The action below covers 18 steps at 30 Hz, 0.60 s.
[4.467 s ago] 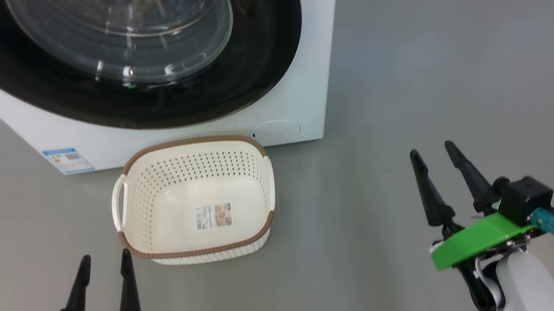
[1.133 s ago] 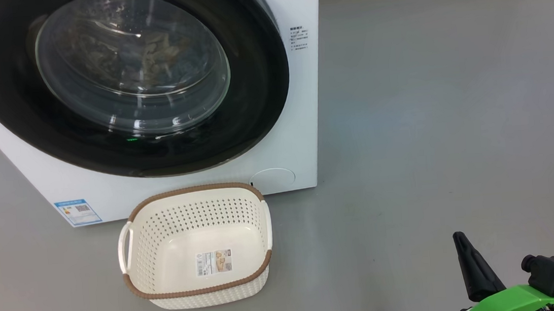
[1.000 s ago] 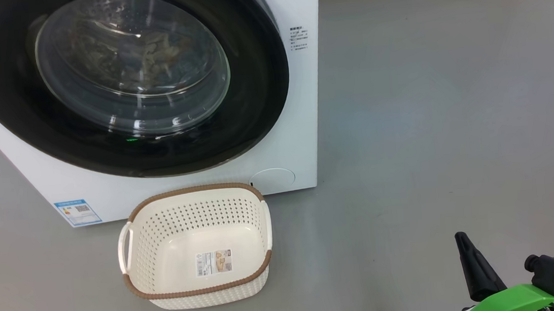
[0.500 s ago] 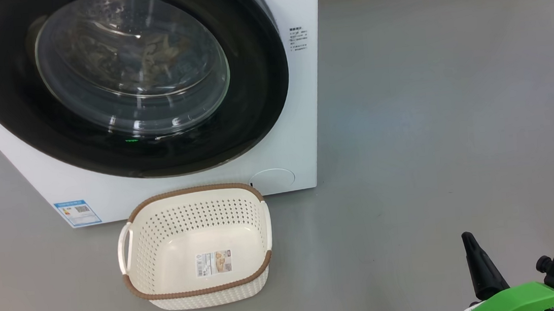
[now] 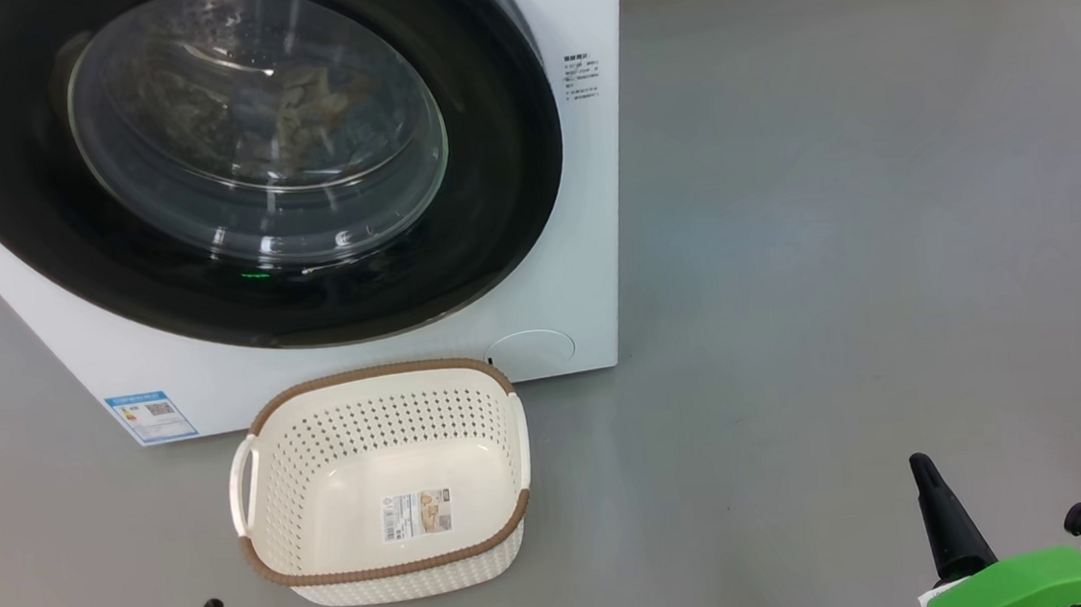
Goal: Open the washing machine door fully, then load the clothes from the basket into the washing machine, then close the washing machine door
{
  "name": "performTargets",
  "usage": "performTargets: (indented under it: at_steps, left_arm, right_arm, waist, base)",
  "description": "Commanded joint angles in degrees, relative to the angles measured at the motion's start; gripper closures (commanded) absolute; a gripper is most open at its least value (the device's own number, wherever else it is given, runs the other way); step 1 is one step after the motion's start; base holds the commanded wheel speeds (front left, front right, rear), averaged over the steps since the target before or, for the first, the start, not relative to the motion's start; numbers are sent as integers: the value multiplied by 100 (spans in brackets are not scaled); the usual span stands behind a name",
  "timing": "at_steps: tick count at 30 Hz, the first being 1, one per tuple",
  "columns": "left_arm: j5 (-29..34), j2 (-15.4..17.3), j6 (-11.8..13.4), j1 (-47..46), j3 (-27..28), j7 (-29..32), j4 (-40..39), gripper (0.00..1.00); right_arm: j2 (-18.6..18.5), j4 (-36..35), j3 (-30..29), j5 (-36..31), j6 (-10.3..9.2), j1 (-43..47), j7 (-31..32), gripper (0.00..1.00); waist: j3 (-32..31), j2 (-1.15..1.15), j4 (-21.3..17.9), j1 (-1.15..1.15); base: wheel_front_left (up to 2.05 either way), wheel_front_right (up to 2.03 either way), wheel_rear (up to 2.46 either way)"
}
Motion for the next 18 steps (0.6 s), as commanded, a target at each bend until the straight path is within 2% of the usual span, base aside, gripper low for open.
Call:
performTargets:
  at_steps: [1,18]
  left_arm:
    - [-163,103,-70,-252,122,37,-93,100]
    - [-1361,133,-161,-490,238,326,26,100]
  right_arm:
    - [-30,-157,17,181,-5,-272,35,100]
    - [-32,-171,-67,1294,-7,-323,340,100]
  waist:
    - [0,0,0,-1]
    - [-9,0,-8,-1]
  base:
    - [0,0,0]
    - [0,0,0]
